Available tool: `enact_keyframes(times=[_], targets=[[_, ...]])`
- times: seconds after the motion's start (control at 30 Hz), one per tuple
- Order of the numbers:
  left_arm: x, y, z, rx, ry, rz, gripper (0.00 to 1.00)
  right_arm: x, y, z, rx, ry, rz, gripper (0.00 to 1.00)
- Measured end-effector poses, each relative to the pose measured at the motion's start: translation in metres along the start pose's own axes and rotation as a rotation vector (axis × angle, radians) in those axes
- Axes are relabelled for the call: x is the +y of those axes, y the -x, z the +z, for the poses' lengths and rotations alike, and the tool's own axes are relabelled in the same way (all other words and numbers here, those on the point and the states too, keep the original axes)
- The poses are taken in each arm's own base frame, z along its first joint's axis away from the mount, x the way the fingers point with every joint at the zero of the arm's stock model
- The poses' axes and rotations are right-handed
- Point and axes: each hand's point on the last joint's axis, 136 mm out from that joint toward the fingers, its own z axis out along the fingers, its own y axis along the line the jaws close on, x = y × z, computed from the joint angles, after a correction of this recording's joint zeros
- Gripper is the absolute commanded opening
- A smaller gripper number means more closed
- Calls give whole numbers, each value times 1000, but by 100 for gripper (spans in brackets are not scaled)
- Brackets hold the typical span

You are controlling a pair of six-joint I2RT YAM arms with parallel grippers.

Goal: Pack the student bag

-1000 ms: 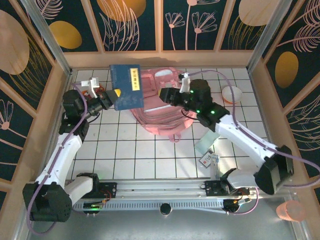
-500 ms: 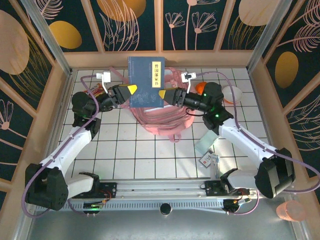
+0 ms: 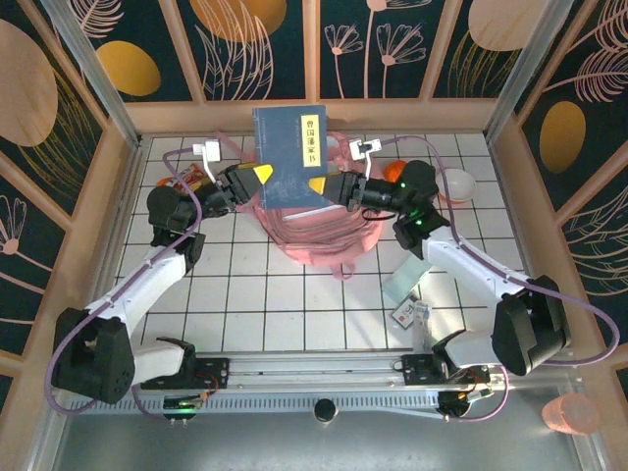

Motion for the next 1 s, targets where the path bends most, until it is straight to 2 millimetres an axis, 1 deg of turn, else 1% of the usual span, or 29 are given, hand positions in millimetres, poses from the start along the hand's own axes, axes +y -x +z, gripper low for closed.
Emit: enact_keyframes(times=[0.07, 0.13, 0.2, 0.27, 0.33, 0.4, 0.43, 0.5, 0.6, 0.7, 0.8, 0.9, 1.0], targets=[[8, -4, -2, 25, 67, 77, 50, -8, -1, -8, 3, -53, -11, 0], [14, -2, -4, 56, 153, 191, 57, -16, -2, -19, 1, -142, -52, 0], [9, 3, -8, 91, 214, 367, 62, -22, -5, -31, 11, -242, -134, 0], [0, 4, -14, 129, 243, 550, 64, -24, -8, -41, 49, -326, -241, 0], [-5, -3, -21, 186, 249, 715, 64, -29, -13, -49, 110, -413, -360, 0], [-1, -16, -26, 262, 238, 840, 64, -37, -19, -55, 186, -490, -474, 0], [4, -23, -28, 301, 228, 878, 64, -41, -26, -58, 234, -520, -524, 0], [19, -40, -31, 385, 209, 922, 66, -53, -46, -63, 364, -573, -623, 0], [38, -59, -34, 475, 188, 933, 67, -67, -78, -69, 557, -599, -732, 0], [47, -72, -37, 531, 161, 947, 67, -77, -102, -77, 711, -597, -805, 0], [51, -86, -40, 584, 120, 954, 66, -84, -113, -80, 811, -587, -859, 0], [52, -101, -36, 645, 72, 951, 66, -87, -113, -76, 860, -564, -902, 0], [50, -114, -33, 683, 29, 952, 62, -88, -109, -68, 881, -537, -943, 0]])
